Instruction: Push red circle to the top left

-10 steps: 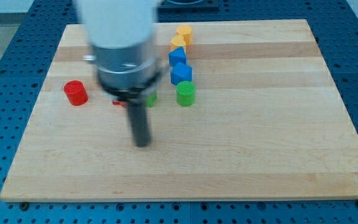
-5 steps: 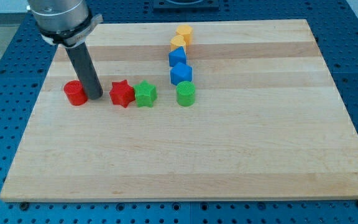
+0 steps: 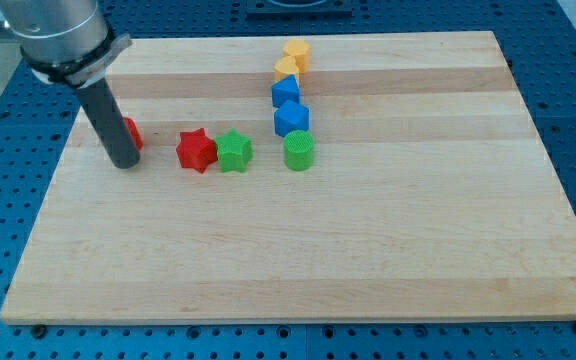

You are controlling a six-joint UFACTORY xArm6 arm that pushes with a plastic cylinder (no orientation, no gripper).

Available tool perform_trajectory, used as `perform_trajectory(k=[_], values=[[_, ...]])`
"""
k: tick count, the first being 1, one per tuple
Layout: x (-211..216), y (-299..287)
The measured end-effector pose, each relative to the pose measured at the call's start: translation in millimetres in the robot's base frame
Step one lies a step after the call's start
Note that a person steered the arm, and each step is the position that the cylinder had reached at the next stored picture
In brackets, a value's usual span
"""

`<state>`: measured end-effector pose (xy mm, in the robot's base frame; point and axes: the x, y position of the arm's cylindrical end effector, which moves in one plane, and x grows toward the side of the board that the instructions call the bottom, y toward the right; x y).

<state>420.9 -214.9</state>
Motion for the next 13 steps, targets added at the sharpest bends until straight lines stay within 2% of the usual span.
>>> perform_trajectory(k=[2, 6, 8, 11, 13], values=[[-51.0, -17.4], [-54.1, -76.4], [-54.4, -65.7], [-84.5, -47.8], [-81.7, -26.8]])
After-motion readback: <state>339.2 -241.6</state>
